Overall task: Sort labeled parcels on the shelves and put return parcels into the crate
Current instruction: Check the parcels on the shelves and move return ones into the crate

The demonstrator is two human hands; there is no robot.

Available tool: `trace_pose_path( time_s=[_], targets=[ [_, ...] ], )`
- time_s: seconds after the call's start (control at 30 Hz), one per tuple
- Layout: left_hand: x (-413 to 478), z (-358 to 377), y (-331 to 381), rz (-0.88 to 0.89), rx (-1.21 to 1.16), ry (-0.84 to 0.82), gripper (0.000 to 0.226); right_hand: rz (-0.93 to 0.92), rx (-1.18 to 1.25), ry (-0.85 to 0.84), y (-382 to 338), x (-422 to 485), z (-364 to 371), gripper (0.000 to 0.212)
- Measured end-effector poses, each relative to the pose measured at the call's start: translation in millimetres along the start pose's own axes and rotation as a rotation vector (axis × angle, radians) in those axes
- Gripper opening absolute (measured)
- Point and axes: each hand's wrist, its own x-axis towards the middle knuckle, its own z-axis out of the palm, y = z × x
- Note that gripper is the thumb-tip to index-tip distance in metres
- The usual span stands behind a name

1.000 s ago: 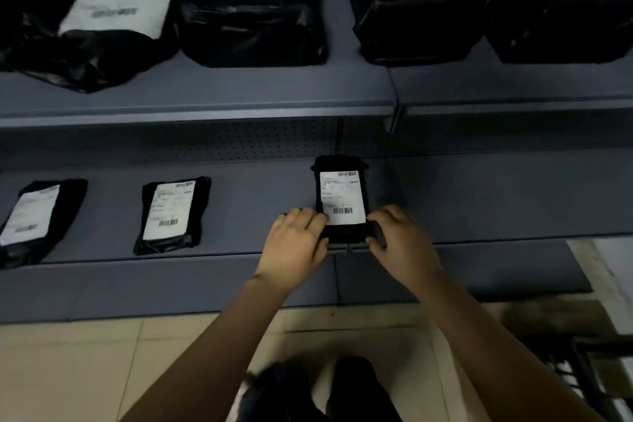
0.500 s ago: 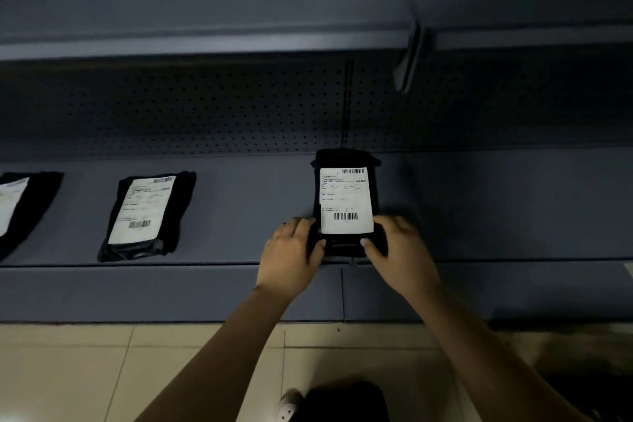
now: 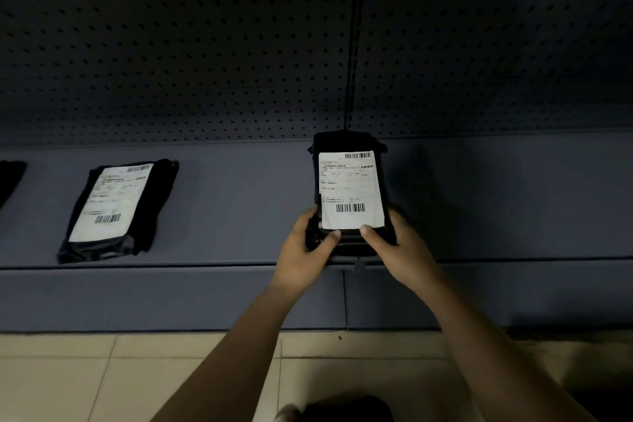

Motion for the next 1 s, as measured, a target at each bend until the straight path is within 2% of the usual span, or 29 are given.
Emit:
trace_pose_path(
  time_s=[0.23,0.43,1.0],
  targets=[
    [-21,-8,13,0.137,-0.148,0.078,0.058,-0.097,0.097,0.064,-5,-16,4,0.069],
    [-34,-20,27,0.24,-0.19,0.12,0.061,-0.176,0.213,0.102,-19,-30,7,0.069],
    [-37,-32,42,0.242,-0.237,0.118,0.062,-0.225,0.236,0.12,-38,-33,12,0.07]
  ],
)
